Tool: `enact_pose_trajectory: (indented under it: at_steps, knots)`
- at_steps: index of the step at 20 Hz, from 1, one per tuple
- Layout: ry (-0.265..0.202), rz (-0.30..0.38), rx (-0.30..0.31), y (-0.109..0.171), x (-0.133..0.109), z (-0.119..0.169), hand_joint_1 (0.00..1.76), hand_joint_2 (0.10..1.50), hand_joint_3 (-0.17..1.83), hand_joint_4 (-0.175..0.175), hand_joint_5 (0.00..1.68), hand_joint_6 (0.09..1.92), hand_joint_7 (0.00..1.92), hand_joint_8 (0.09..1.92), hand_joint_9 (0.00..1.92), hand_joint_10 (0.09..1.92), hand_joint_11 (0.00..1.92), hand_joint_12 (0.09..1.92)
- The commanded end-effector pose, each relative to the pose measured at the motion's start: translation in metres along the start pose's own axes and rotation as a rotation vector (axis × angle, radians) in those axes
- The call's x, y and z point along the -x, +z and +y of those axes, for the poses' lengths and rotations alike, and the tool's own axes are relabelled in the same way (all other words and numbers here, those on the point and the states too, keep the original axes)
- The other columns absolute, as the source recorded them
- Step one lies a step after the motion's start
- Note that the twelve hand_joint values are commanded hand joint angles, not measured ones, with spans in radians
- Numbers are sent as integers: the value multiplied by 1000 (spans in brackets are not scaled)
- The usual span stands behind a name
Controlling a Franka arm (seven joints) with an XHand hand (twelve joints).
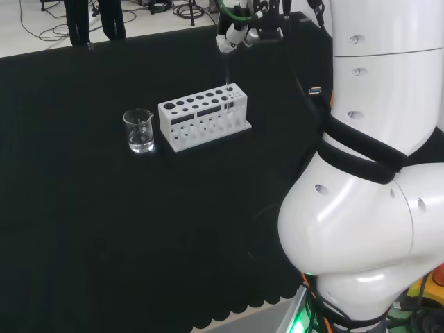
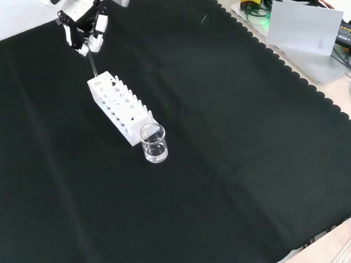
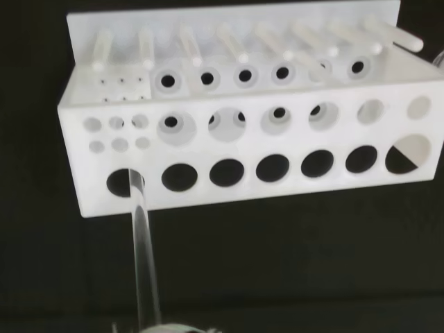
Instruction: Put the glass rod back on the white test tube rack.
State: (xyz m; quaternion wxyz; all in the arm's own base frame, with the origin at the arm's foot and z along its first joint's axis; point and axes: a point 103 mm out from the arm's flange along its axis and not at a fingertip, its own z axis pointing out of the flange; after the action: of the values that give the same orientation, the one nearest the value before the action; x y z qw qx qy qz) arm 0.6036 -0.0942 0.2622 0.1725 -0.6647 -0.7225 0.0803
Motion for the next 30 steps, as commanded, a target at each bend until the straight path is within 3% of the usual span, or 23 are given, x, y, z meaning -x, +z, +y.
enact_pose_trajectory:
  at_steps: [1, 7, 22, 25, 28, 30]
  knots:
    - [-8, 2, -16, 1, 4, -4, 1410, 928, -175, -175, 612, 905, 929, 811, 1849, 594, 1909, 926]
    - [-13, 1, -13, -8, 1, -8, 1426, 888, -175, -175, 495, 871, 837, 790, 1849, 602, 1920, 939]
    - [20, 7, 22, -40, 12, -47, 1429, 875, -175, -175, 485, 841, 817, 772, 1849, 606, 1920, 948]
    - [27, 22, 74, -46, 13, -58, 1419, 884, -175, -175, 596, 838, 838, 773, 1846, 614, 1920, 959]
    - [38, 20, 132, -50, 12, -68, 1383, 944, -175, -175, 841, 764, 953, 782, 1872, 608, 1920, 1007]
    - [33, 16, 159, -54, 10, -74, 1264, 1029, -113, -175, 1041, 746, 1030, 789, 1900, 596, 1920, 1046]
